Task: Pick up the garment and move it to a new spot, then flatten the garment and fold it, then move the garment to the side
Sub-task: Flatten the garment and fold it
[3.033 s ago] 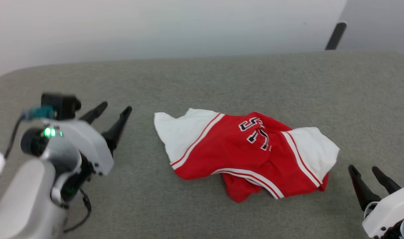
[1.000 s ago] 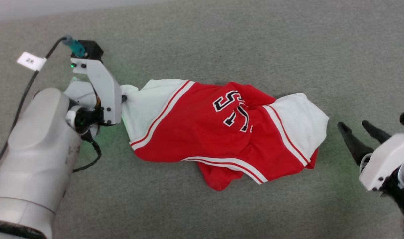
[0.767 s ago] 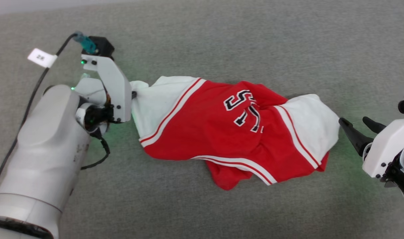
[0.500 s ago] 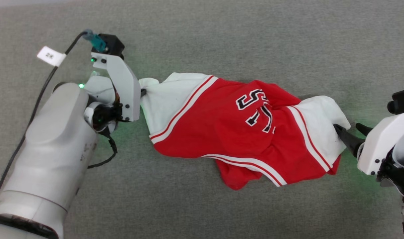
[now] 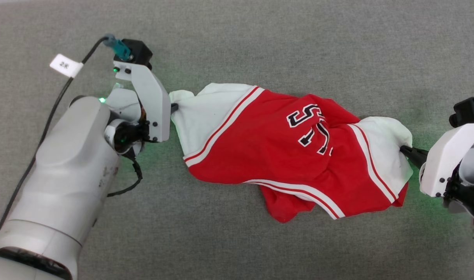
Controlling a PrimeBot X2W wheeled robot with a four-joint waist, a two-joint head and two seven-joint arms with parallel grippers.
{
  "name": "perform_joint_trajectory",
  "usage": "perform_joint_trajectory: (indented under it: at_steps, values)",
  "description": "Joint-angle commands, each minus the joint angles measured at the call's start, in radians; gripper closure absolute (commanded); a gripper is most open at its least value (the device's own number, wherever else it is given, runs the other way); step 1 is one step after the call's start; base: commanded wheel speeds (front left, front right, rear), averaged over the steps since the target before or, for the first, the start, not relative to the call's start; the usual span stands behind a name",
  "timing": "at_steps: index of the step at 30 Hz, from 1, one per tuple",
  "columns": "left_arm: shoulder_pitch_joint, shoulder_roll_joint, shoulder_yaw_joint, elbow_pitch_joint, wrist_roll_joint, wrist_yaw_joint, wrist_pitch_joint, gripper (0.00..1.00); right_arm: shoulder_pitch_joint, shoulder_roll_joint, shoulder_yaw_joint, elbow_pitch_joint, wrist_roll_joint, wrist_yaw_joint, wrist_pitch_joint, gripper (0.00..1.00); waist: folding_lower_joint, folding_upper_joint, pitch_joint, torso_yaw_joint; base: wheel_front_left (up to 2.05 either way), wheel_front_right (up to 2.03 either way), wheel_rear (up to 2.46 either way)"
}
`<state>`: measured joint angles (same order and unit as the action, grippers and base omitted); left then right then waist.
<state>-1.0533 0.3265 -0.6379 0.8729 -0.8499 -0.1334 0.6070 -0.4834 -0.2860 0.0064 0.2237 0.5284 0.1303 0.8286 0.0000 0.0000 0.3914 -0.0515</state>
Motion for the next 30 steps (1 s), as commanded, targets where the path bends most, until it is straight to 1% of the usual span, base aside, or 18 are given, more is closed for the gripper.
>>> perform_joint_trajectory:
  at_steps: [1, 4, 8, 16, 22, 26, 28, 30]
  values:
    - [0.046, 0.020, -0.019, 0.041, 0.002, 0.005, 0.017, 1.00, 0.012, 0.001, 0.015, 0.025, 0.007, 0.001, 0.022, 1.00, 0.0000, 0.0000, -0.002, 0.000, 0.00, 0.00, 0.00]
    - [0.035, 0.020, -0.025, 0.045, -0.006, 0.005, 0.011, 1.00, 0.001, -0.023, 0.018, 0.024, 0.011, 0.000, 0.034, 1.00, 0.0000, 0.0000, -0.009, 0.000, 0.00, 0.00, 0.00]
    - [0.018, 0.022, -0.033, 0.047, -0.020, 0.005, 0.012, 1.00, -0.021, -0.040, 0.024, -0.006, 0.046, 0.000, 0.049, 1.00, 0.0000, 0.0000, -0.029, 0.000, 0.00, 0.00, 0.00]
    - [-0.061, 0.033, -0.036, 0.022, -0.050, 0.004, 0.026, 1.00, -0.112, -0.091, 0.021, -0.079, 0.095, 0.000, 0.066, 1.00, 0.0000, 0.0000, -0.110, 0.013, 0.00, 0.00, 0.00]
    - [-0.140, 0.024, -0.029, 0.008, -0.060, 0.005, 0.034, 1.00, -0.238, -0.112, 0.035, -0.087, 0.066, 0.000, 0.017, 1.00, 0.0000, 0.0000, -0.193, 0.033, 0.00, 0.00, 0.00]
    - [-0.199, 0.018, -0.013, 0.004, -0.066, 0.008, 0.023, 1.00, -0.333, -0.099, 0.057, -0.053, 0.046, 0.000, -0.035, 1.00, 0.0000, 0.0000, -0.246, 0.043, 0.00, 0.00, 0.00]
    - [-0.233, 0.024, -0.008, 0.003, -0.055, 0.009, 0.005, 1.00, -0.386, -0.100, 0.071, -0.032, 0.025, 0.000, -0.078, 1.00, 0.0000, 0.0000, -0.268, 0.046, 0.00, 0.00, 0.00]
    - [-0.263, 0.031, -0.005, 0.007, -0.043, 0.011, -0.018, 1.00, -0.434, -0.088, 0.086, 0.003, 0.019, 0.000, -0.115, 1.00, 0.0000, 0.0000, -0.289, 0.048, 0.00, 0.00, 0.00]
